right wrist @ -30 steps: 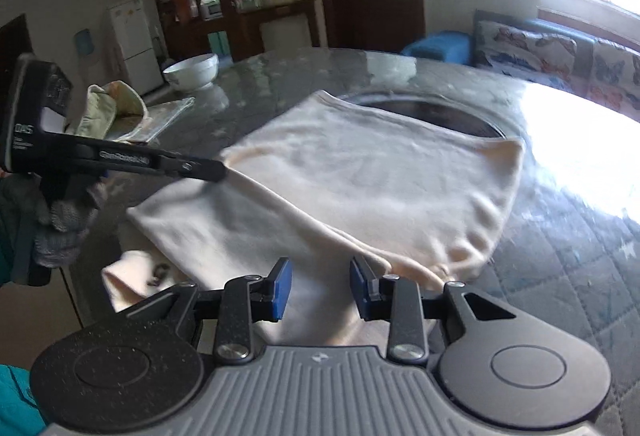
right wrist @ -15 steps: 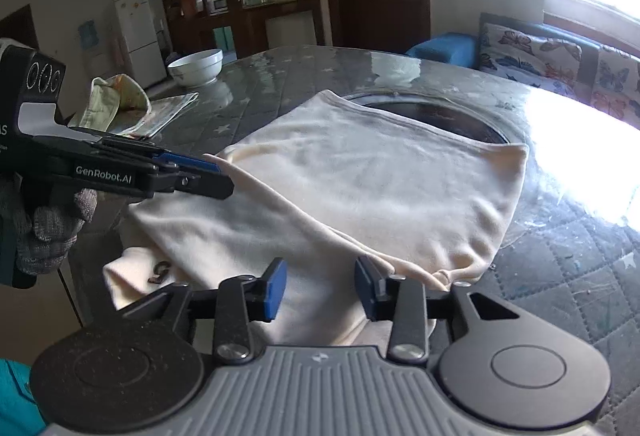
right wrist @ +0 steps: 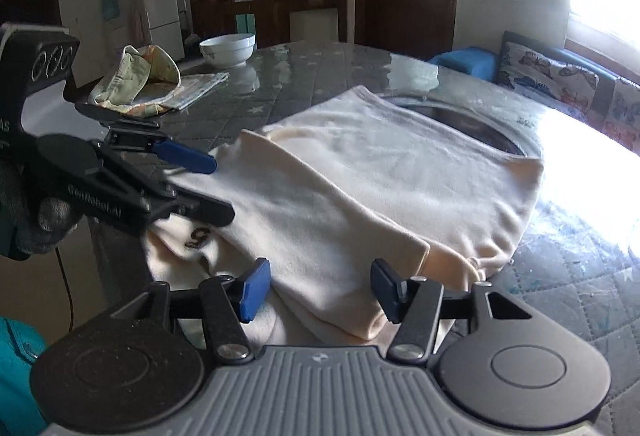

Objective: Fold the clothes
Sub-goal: 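Grasp the edge of the folded cream sweatshirt with the left gripper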

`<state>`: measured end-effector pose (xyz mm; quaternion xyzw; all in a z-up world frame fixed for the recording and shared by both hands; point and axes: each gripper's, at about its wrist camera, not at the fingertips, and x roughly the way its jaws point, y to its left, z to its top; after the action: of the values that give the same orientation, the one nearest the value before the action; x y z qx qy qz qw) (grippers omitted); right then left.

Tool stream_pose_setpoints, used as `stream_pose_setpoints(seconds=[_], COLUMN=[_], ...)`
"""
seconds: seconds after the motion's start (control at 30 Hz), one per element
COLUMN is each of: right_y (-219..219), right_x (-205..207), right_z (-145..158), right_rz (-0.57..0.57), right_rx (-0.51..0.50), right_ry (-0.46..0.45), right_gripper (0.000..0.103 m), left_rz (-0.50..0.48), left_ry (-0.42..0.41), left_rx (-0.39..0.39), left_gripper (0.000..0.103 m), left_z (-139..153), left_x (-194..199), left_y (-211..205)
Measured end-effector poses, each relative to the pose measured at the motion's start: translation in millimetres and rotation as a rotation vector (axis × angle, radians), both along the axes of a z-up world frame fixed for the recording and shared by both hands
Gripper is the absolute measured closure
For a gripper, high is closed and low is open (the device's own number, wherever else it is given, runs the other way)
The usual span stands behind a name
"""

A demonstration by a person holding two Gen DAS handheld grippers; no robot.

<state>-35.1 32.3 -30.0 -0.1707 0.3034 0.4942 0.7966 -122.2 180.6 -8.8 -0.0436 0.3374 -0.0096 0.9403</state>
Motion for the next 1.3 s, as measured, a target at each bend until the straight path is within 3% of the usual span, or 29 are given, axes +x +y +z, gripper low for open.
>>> stream_pose_setpoints(seconds=[0.23, 0.33, 0.4, 0.8, 1.07, 1.3], right_y=[-1, -2, -2, -7, -21, -32], right_x=[-1, -1, -1, -1, 1, -14], right_z=[-6, -4, -4, -8, 2, 16], right_rz=[-0.020, -0.033, -0.046, -0.089, -0.101, -0.017], right_rx=[-0.005, 0.001, -0.001, 0.013, 0.048, 0.017], right_ry=[0.013, 0.006, 0.002, 0.024, 0.027, -0.023], right_gripper=[0.043, 0.029, 0.025, 0.008, 0.000, 0.000], left_rz=[0.018, 0.022, 0.024, 0.024, -0.029, -0.258], left_ry=[0.014, 0.023, 0.027, 0.003, -0.062, -0.112], left_rx=[-0.007, -0.015, -0.018, -0.027, 0.057, 0.245], left_gripper=[0.013, 0.006, 0.001, 0.000, 0.000, 0.000], left_z=[-2, -2, -3, 1, 13, 14], left_x=[1, 3, 4, -4, -30, -70], left_y=[-1, -3, -4, -2, 4, -17])
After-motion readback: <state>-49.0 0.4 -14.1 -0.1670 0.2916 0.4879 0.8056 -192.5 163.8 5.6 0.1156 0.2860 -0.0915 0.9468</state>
